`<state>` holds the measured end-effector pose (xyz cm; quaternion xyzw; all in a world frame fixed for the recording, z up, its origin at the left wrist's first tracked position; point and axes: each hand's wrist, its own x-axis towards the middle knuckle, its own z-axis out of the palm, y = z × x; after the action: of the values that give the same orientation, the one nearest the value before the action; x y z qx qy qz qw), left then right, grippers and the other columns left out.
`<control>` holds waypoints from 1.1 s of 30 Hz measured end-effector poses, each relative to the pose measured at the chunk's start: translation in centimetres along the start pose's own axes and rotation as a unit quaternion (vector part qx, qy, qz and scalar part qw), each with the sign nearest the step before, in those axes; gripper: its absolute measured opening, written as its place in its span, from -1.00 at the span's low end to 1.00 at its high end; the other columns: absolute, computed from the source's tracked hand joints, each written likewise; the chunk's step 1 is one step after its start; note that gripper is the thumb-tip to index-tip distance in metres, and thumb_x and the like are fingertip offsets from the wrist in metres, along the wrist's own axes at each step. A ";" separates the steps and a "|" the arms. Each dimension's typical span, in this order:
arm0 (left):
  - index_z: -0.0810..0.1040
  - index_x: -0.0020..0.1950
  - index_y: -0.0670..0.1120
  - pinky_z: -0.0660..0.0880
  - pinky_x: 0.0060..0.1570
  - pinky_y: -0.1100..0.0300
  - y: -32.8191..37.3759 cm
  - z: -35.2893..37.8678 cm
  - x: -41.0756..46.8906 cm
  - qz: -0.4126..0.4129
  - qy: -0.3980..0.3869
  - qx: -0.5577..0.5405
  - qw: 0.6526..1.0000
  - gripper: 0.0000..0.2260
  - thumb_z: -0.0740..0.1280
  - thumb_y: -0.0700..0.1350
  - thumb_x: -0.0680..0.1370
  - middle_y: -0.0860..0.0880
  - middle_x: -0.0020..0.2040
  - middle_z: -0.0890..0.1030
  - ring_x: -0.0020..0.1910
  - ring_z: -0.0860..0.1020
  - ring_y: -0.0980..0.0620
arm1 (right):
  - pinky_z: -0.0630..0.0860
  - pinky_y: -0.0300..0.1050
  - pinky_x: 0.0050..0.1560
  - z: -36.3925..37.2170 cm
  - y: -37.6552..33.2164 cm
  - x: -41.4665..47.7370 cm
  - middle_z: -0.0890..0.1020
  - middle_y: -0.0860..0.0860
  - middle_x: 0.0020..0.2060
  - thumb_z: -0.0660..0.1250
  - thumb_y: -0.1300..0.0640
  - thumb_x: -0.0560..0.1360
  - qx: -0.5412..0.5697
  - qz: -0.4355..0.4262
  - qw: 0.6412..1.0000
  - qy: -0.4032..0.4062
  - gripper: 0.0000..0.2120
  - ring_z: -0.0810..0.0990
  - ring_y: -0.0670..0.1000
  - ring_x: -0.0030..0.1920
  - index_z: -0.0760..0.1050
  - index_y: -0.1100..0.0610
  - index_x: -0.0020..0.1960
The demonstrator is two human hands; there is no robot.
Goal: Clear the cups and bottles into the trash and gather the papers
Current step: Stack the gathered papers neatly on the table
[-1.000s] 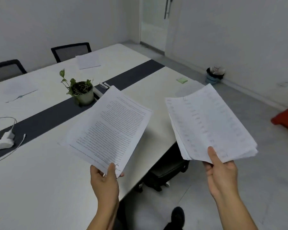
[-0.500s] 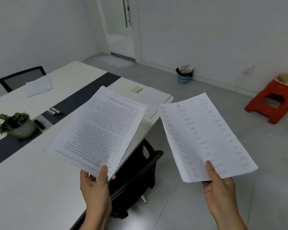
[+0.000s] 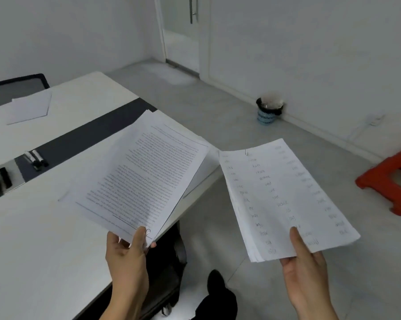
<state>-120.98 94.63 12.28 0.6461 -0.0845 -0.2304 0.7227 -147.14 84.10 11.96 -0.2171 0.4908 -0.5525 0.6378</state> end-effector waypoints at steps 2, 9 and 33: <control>0.45 0.27 -0.04 0.61 -0.08 0.17 -1.1 3.8 2.7 -0.013 0.026 -0.008 1.000 -0.70 0.31 -0.30 0.59 -0.01 0.08 0.62 -0.12 0.63 0.15 | 0.62 -0.06 0.07 1.4 -1.2 4.7 0.63 -0.09 0.25 0.30 0.21 0.59 -0.028 0.008 1.000 -0.008 -0.60 0.62 -0.01 0.23 0.46 -0.05 0.40; 0.47 0.01 0.04 0.58 -0.18 0.24 2.3 15.0 12.0 -0.003 0.096 -0.050 0.994 -0.80 0.33 -0.28 0.58 -0.03 -0.07 0.59 -0.16 0.56 -0.02 | 0.62 -0.06 0.10 9.9 -6.7 19.3 0.67 -0.13 0.18 0.33 0.10 0.58 -0.129 0.024 0.990 -0.054 -0.65 0.65 -0.05 0.17 0.49 -0.06 0.36; 0.48 0.02 0.09 0.59 -0.19 0.34 0.8 26.0 15.1 0.042 0.548 -0.054 0.834 -0.71 0.32 -0.33 0.58 0.17 -0.16 0.68 -0.16 0.64 0.19 | 0.57 -0.15 -0.02 33.5 12.8 48.7 0.64 -0.04 0.14 0.39 0.07 0.56 -0.586 0.191 0.576 -0.538 -0.73 0.64 -0.03 0.01 0.53 0.11 0.23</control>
<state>-118.44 64.72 14.34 0.6220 0.3106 0.1880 0.6937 -116.32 34.34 -3.14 -0.7018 0.3046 0.2079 0.6095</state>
